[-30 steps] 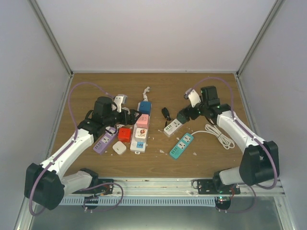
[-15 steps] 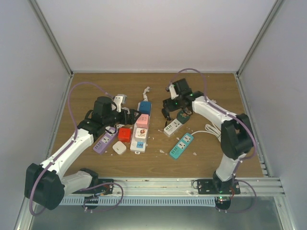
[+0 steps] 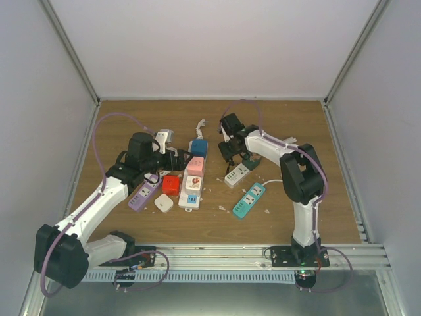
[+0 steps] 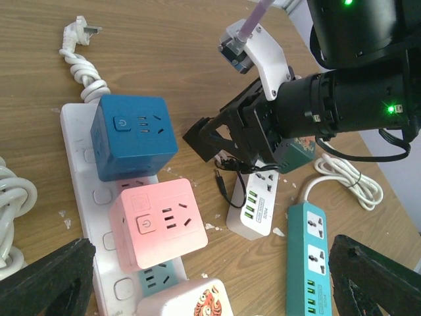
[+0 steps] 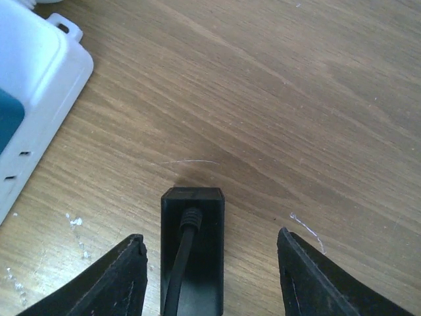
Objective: Insert the plug
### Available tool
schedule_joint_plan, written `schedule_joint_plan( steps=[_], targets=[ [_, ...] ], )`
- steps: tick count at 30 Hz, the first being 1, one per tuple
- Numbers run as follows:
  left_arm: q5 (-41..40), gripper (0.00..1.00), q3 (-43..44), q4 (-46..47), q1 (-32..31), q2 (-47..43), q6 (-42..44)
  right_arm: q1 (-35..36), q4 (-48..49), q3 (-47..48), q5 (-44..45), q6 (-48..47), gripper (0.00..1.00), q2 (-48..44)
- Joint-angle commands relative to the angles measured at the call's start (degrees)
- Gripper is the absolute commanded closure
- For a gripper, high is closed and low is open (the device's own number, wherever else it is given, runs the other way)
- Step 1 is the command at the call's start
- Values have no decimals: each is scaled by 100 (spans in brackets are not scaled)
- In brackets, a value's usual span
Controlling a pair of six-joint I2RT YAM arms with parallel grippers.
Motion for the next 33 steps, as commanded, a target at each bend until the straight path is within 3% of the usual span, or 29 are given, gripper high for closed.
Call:
schedule_joint_plan(
  steps=[1,6,12,20,26,33],
  targets=[
    [43,4,-81,292,44,-34,51,29,-129,222,-63,-72,46,246],
    [45,4,-83,297,60,-44,56,26,-122,310,-288,-173,52,427],
    [48,4,-79,297,66,-33,68,27,-183,483,-101,-250,71,542],
    [207,4,-113,422,76,-108,128,1,384,421,-857,-598,76,-250],
    [343,3,-99,529,71,-320,129,16,1601,-282,-1452,-621,76,-1292],
    [692,3,267,573,74,-559,-462,348,3299,-1757,-1317,-633,77,-2524]
  ],
)
